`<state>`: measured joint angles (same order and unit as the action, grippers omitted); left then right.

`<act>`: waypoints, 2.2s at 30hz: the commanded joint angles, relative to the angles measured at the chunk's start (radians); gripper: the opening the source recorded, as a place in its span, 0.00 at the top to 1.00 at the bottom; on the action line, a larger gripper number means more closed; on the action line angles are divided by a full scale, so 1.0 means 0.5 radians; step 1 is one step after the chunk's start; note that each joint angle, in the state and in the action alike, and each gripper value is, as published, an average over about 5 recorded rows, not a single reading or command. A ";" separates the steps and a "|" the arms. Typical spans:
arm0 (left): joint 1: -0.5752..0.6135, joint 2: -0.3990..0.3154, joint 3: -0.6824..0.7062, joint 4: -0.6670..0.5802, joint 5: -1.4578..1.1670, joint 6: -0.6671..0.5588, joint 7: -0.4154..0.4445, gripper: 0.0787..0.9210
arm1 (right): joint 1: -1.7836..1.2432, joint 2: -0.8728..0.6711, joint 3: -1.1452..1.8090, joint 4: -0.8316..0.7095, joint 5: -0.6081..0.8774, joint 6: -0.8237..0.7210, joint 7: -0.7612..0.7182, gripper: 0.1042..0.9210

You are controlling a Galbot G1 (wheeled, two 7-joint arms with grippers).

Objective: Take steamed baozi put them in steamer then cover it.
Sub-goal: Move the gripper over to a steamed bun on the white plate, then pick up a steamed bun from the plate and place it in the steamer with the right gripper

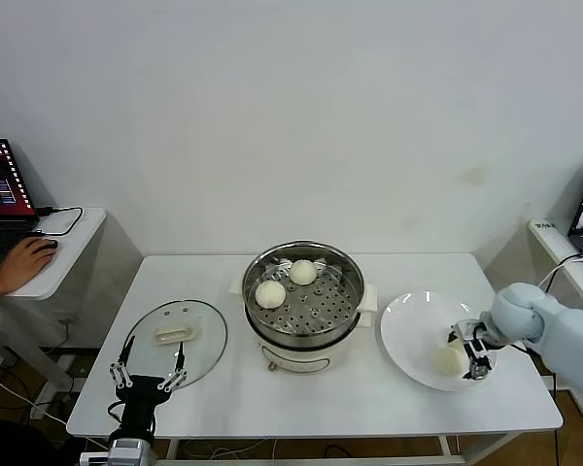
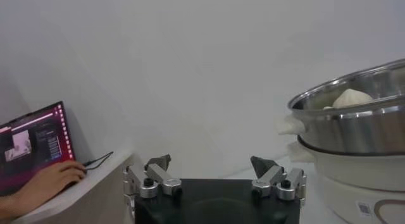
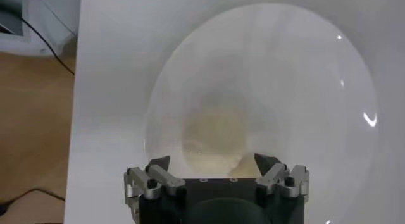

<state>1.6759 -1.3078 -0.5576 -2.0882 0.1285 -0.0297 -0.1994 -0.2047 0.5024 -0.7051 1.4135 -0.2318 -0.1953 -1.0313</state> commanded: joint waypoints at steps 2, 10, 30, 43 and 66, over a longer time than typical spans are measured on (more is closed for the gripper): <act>-0.004 0.001 -0.002 0.008 -0.002 -0.001 -0.002 0.12 | -0.080 0.105 0.052 -0.103 -0.045 0.001 0.021 0.19; -0.011 0.000 -0.001 0.010 -0.002 -0.001 -0.002 0.12 | -0.062 0.111 0.055 -0.123 -0.045 -0.006 0.011 0.34; -0.018 0.018 0.006 -0.025 -0.006 -0.001 0.001 0.12 | 0.970 0.031 -0.326 0.100 0.505 -0.130 -0.102 0.43; -0.012 0.023 -0.006 -0.046 -0.013 -0.009 -0.002 0.12 | 1.760 0.593 -0.834 0.121 0.815 -0.058 -0.028 0.43; 0.000 -0.024 -0.058 -0.103 -0.019 -0.010 -0.012 0.12 | 1.402 1.248 -1.159 -0.075 0.335 0.897 0.113 0.42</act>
<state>1.6752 -1.3178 -0.5849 -2.1358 0.1203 -0.0349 -0.2046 0.5174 1.0025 -1.2221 1.4402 0.0678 0.0502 -0.9889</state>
